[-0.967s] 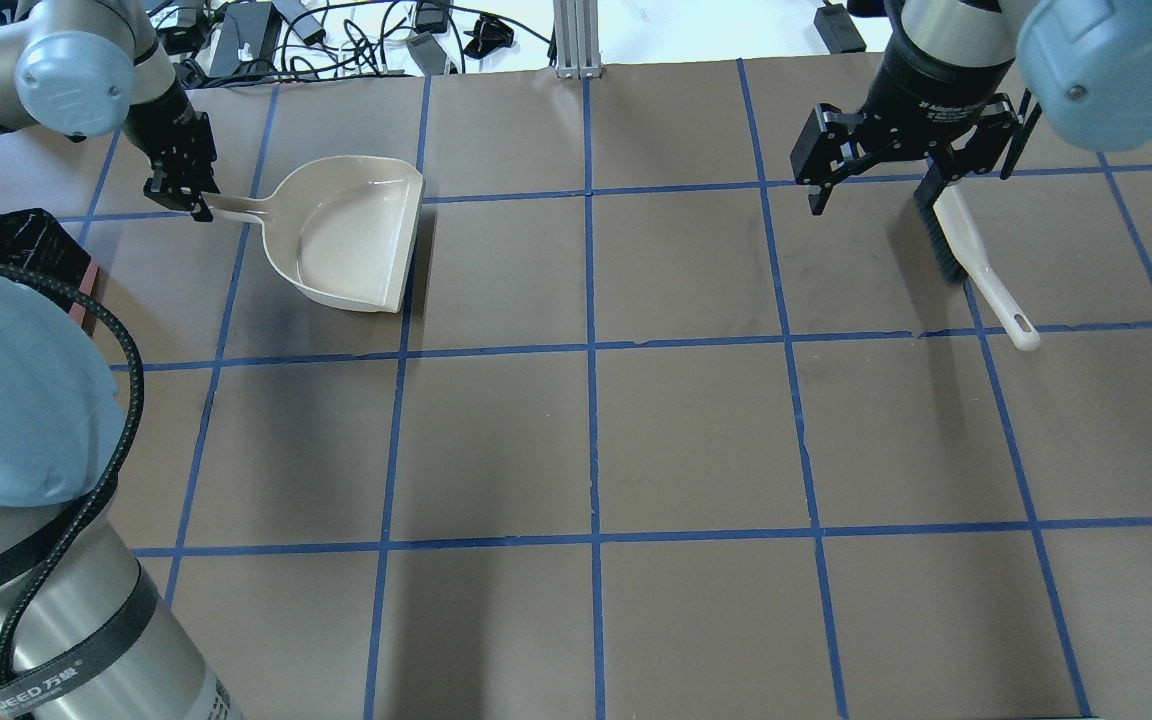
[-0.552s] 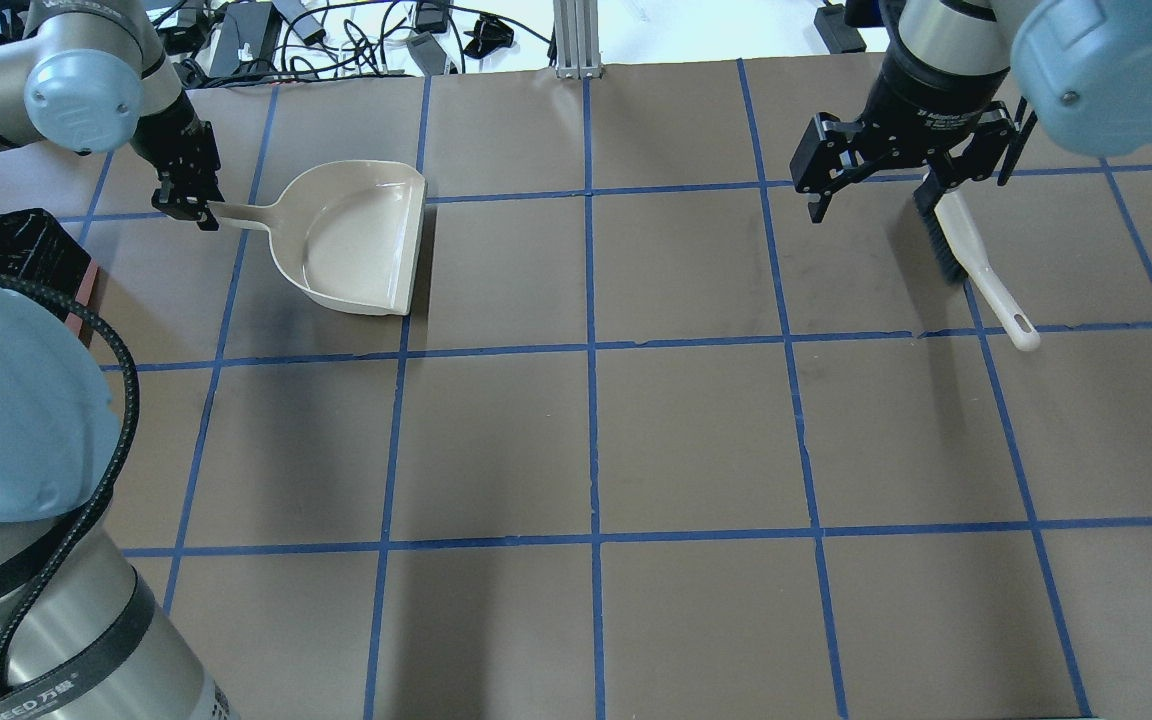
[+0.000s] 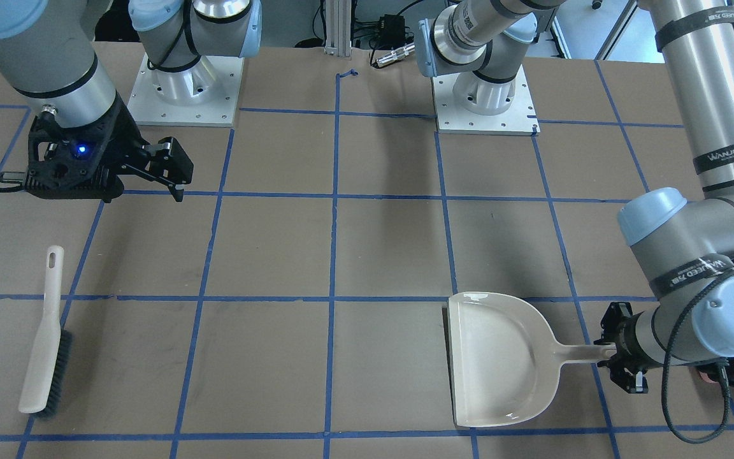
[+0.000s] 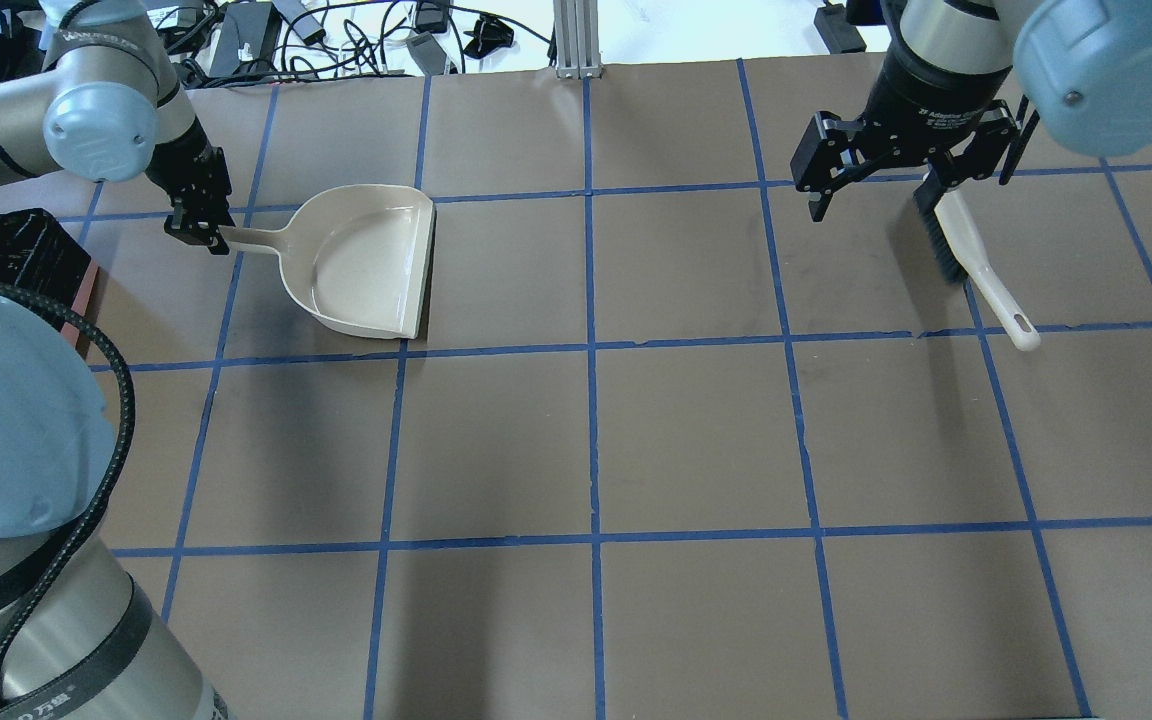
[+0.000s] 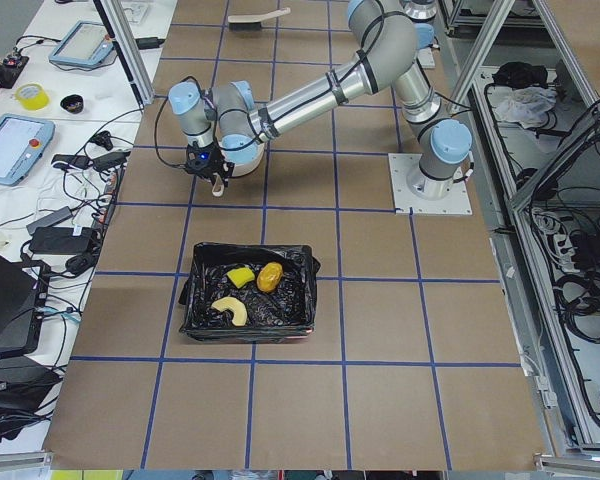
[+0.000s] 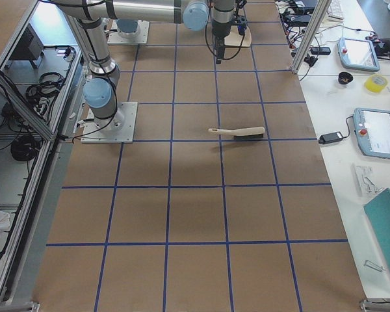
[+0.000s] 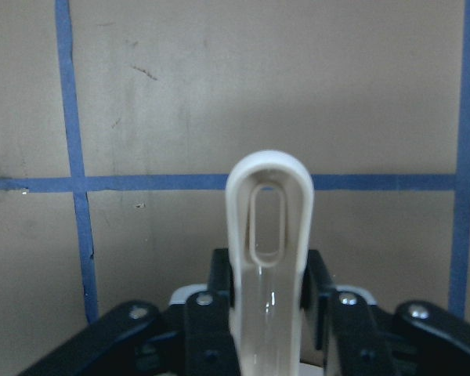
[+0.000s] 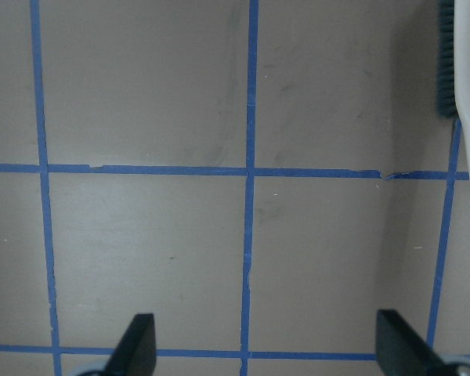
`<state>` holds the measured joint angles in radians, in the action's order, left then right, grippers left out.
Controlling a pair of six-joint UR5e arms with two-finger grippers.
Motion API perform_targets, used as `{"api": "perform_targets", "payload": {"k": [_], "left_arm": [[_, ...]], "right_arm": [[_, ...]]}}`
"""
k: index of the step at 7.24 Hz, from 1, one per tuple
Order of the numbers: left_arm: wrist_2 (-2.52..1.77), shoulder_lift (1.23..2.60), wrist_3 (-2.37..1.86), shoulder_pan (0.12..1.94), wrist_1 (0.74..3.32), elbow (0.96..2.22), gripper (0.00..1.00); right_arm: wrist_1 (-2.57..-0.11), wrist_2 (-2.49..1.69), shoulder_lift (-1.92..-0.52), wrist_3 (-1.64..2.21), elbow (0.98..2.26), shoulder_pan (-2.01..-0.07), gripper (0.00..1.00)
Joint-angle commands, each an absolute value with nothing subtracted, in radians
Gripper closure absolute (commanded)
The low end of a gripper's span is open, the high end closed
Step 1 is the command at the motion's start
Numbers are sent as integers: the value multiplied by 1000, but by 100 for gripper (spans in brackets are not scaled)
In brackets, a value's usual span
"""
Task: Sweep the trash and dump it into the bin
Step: 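Bring the empty dustpan back and set it on the table with the left gripper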
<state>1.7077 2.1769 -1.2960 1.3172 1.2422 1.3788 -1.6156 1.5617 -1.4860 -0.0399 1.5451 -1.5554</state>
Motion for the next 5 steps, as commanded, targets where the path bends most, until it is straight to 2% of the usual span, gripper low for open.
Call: {"api": "perform_targets", "payload": {"k": [1, 2, 3, 4, 5], "left_arm": [[1707, 2161, -1296, 1325, 1213, 1407, 100], [1709, 2164, -1295, 1325, 1200, 1410, 100], [1710, 2166, -1292, 1325, 1198, 1410, 62], [1738, 2166, -1287, 1325, 1198, 1413, 30], [1743, 2167, -1282, 1325, 1198, 1411, 10]], "right_arm": [[-1605, 1562, -1483, -40, 1546, -1555, 0], [-1605, 1562, -1486, -38, 1546, -1555, 0], [-1605, 1562, -1485, -38, 1546, -1555, 0], [-1611, 1562, -1485, -38, 1546, -1555, 0], [-1609, 1566, -1483, -32, 1546, -1555, 0]]}}
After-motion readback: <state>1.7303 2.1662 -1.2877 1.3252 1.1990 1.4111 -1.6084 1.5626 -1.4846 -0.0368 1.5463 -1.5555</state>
